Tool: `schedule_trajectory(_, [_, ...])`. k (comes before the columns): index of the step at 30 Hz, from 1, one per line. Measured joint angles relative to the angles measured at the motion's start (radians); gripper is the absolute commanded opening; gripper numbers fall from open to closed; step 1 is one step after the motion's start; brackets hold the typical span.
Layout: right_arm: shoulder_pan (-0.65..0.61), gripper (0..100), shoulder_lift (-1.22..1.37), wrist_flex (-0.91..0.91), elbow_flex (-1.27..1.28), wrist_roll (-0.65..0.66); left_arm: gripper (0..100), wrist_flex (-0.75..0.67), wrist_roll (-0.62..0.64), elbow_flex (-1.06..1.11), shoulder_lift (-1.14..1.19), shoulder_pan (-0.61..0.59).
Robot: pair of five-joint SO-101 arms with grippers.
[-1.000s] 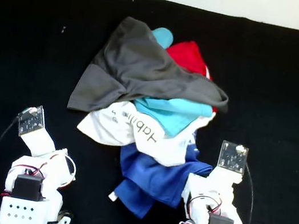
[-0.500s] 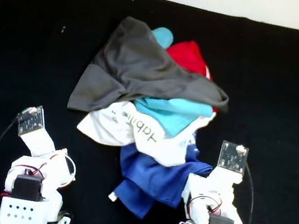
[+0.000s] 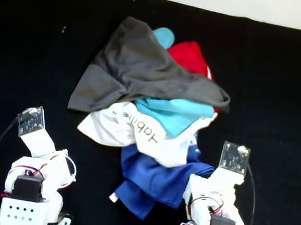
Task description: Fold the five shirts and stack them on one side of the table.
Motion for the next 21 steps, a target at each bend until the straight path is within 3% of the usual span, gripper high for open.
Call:
schedule_trajectory(17, [0.000, 3.3, 0.000, 0.000, 0.000, 0.000, 2, -0.006, 0.000, 0.000, 0.000, 0.000])
schedule_trajectory(21, [0.000, 3.3, 0.000, 0.000, 0.000, 0.000, 14, -0.078, 0.002, 0.000, 0.000, 0.000])
